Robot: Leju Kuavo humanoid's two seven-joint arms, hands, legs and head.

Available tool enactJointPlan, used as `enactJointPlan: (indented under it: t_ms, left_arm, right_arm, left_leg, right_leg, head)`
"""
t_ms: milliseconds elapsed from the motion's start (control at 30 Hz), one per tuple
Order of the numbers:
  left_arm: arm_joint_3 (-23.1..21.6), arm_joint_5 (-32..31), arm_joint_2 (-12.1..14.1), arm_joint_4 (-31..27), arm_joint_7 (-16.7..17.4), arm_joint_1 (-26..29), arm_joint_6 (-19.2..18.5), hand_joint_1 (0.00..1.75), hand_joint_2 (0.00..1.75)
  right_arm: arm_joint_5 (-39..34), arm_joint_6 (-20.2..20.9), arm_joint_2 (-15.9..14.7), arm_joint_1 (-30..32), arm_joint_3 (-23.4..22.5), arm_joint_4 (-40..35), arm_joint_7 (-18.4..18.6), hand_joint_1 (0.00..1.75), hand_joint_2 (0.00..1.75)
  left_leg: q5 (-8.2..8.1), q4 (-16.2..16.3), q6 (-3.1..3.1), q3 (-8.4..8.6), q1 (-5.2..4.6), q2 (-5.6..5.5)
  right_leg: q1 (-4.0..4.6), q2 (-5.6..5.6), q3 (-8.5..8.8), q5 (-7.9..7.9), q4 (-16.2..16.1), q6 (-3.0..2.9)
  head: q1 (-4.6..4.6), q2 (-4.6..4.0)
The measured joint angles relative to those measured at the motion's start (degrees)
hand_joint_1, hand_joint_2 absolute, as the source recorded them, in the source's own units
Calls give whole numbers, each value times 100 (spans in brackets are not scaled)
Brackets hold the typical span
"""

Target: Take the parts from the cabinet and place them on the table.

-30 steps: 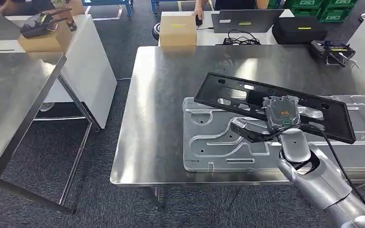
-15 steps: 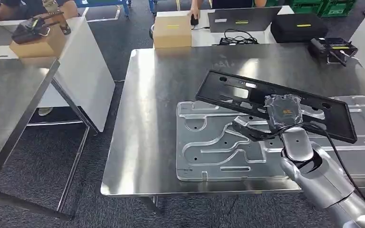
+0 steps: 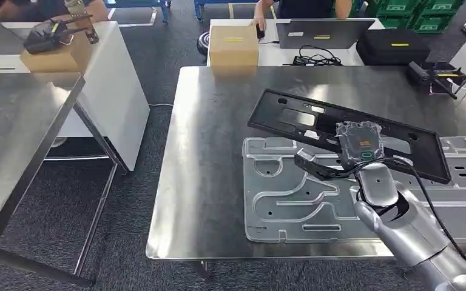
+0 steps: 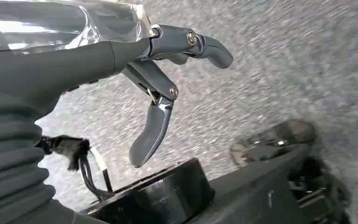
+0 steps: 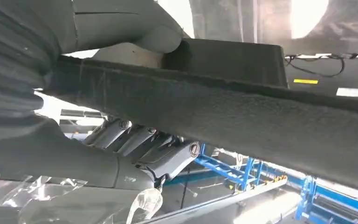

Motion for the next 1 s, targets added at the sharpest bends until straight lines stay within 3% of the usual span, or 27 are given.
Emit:
enactJointPlan:
  t_ms: [67, 100, 133, 200, 267, 300, 400, 433, 467, 500, 567, 600, 667, 733, 767, 800, 1000]
  left_arm:
    - [0, 22, 0, 0, -88, -8, -15, 0, 175]
    - [0, 53, 2, 0, -77, -22, 2, 0, 175]
    - [0, 66, 0, 0, -64, -29, 9, 0, 175]
    - [0, 68, 0, 0, -64, -26, 20, 0, 175]
    - [0, 61, 17, 0, -66, -23, 57, 0, 175]
    - [0, 52, 15, 0, -75, -31, 83, 0, 175]
    - [0, 35, 11, 0, -73, -29, 113, 0, 175]
    - [0, 33, 11, 0, -64, -17, 114, 0, 175]
    - [0, 28, 11, 0, -62, -8, 111, 0, 175]
    - [0, 17, 11, 0, -57, -8, 111, 0, 175]
    - [0, -2, 11, 0, -53, -12, 109, 0, 175]
    - [0, -7, 13, 0, -55, -20, 109, 0, 175]
    - [0, -26, 11, 0, -53, -20, 100, 0, 175]
    - [0, -39, 11, 0, -53, -14, 100, 0, 175]
    - [0, -39, 9, 0, -51, -15, 101, 0, 175]
    - [0, -39, 11, 0, -51, -19, 100, 0, 175]
    - [0, -59, 2, 0, 6, -13, 103, 0, 175]
  right_arm:
    - [0, -2, -9, -4, -7, 0, 0, 175, 175]
    - [0, -2, -29, -13, -7, 0, 0, 0, 0]
    - [-7, -4, -28, -15, -7, 0, -7, 0, 0]
    - [-7, -4, -33, -1, -7, 0, -11, 0, 0]
    - [-7, -7, -44, -38, -17, 0, -9, 0, 0]
    - [-9, -7, -44, -43, -20, 0, -9, 0, 0]
    - [-28, -2, -46, -35, -20, 0, -9, 0, 0]
    - [-31, 0, -46, -23, -20, 0, -9, 0, 0]
    - [-31, 0, -46, -6, -20, 0, -9, 0, 0]
    - [-33, 0, -46, -3, -20, 0, -9, 0, 0]
    - [-33, 0, -46, -17, -22, -4, -7, 0, 0]
    - [-33, 0, -46, -21, -22, -4, -7, 0, 0]
    - [-35, 2, -52, -19, -22, -4, -4, 0, 0]
    - [-35, 4, -52, -13, -22, -6, -4, 0, 0]
    - [-35, 4, -55, -7, -22, -7, -2, 0, 0]
    - [-37, 4, -57, -6, -22, -7, 4, 0, 0]
    - [-42, 26, -57, 7, -22, -9, 35, 0, 0]
  left_leg:
    - [-69, 8, -37, 69, -19, -4]
    - [-107, 32, -67, 62, -72, -4]
    - [-119, 37, -77, 48, -78, -4]
    - [-129, 21, -93, 55, -68, -3]
    - [-221, 122, -164, 18, -52, -4]
    - [-381, 378, -230, -96, -32, 6]
    - [-980, 1810, -342, -817, 92, 12]
    - [-993, 2048, -356, -962, 120, 12]
    - [-863, 1950, -365, -959, 142, 12]
    - [-645, 1608, -362, -813, 150, 12]
    - [-112, 459, -312, -284, 151, 13]
    - [-82, 90, -276, -135, 132, 11]
    - [-81, 104, -261, -137, 81, 16]
    - [-71, 83, -200, -125, 46, 14]
    - [-14, 46, -271, -84, 75, 9]
    - [-14, 47, -286, -84, 78, 2]
    - [-24, 52, -240, -85, 69, -18]
  right_leg:
    - [4, -12, 478, 578, -1121, -23]
    - [24, -17, 545, 517, -1268, -45]
    - [16, -10, 534, 543, -1293, -101]
    - [42, -1, 530, 522, -1293, -140]
    - [-9, 6, 549, 530, -1315, -182]
    - [-17, 5, 554, 525, -1315, -215]
    - [-18, 6, 552, 508, -1315, -241]
    - [-18, 7, 555, 505, -1315, -241]
    - [-20, 7, 561, 498, -1315, -236]
    - [-22, 10, 570, 494, -1315, -229]
    - [-24, 11, 602, 482, -1315, -208]
    - [-19, 10, 605, 477, -1317, -188]
    - [-13, 13, 604, 470, -1321, -115]
    - [-24, 12, 630, 485, -1365, -28]
    - [-21, 11, 639, 449, -1346, -115]
    - [-18, 11, 636, 484, -1355, -252]
    - [-19, 0, 694, 518, -1450, -197]
  head:
    - [0, 0]
    - [0, 0]
    - [0, 0]
    - [0, 0]
    - [0, 0]
    - [-2, 0]
    - [0, 0]
    - [0, 0]
    - [0, 0]
    - [0, 0]
    - [0, 0]
    - [0, 0]
    - [-2, 0]
    - [0, 0]
    - [0, 0]
    - [0, 0]
    - [0, 0]
